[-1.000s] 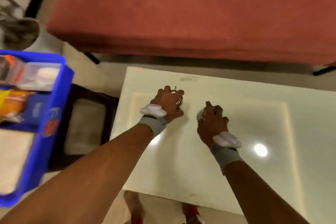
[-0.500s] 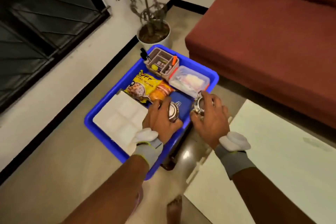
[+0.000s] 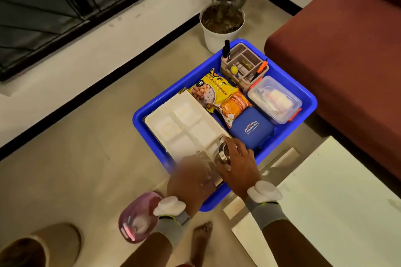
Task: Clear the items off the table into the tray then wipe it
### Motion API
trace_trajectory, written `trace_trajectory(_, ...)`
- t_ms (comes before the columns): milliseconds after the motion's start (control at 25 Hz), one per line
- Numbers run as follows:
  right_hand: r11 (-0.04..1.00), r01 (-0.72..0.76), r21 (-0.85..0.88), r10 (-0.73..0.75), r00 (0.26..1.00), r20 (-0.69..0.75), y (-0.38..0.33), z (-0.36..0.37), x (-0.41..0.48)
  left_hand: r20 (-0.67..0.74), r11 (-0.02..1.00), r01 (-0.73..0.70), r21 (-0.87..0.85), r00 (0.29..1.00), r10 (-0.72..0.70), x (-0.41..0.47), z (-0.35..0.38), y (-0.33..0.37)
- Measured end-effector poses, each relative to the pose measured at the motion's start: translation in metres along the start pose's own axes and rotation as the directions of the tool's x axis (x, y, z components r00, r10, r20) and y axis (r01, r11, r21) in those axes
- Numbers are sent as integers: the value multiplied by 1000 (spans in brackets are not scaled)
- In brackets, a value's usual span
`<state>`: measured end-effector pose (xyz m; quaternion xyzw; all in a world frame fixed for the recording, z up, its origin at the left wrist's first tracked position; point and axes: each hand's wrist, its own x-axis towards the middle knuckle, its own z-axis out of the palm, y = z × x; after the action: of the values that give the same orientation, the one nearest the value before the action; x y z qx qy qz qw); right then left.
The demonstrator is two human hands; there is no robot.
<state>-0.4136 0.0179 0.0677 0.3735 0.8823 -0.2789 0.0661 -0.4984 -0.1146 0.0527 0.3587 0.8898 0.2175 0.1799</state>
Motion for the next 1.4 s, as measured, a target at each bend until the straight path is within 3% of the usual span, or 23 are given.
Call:
trace_trajectory(120, 995, 29, -99, -33, 999, -41, -6, 5, 3, -5, 986, -112, 123, 994, 113, -1, 9, -9)
trace_trajectory(360, 966, -108, -236, 91, 992, -83, -9, 30, -6, 18, 958, -130, 257, 991, 130, -4, 23, -15)
trace_trajectory(520, 929, -64, -364, 62, 998, -17, 2, 45, -17, 95, 908, -171, 383, 985, 145, -16, 31, -23)
trace_trajectory(720, 941, -9, -337, 25, 999, 41, 5, 40, -16, 60, 878, -138, 458, 990, 124, -17, 37, -21)
trace_trajectory(880, 975, -44, -219, 38, 999, -31, -7, 28, -40, -15, 907, -129, 402, 989, 148, -30, 30, -11)
trace_trajectory(1080, 976, 106, -190, -125, 988, -92, -40, 43, -114, -54, 932, 2, 363, 998, 19, -107, 1, -32)
trace_trajectory(1240, 948, 239, -211, -231, 971, 61, -57, 75, -163, -22, 926, 186, 329, 982, -189, -188, -8, -76)
trace_trajectory(1400, 907, 333, -255, -307, 942, 138, -68, 126, -188, -36, 885, 299, 357, 951, -307, -248, -8, -127)
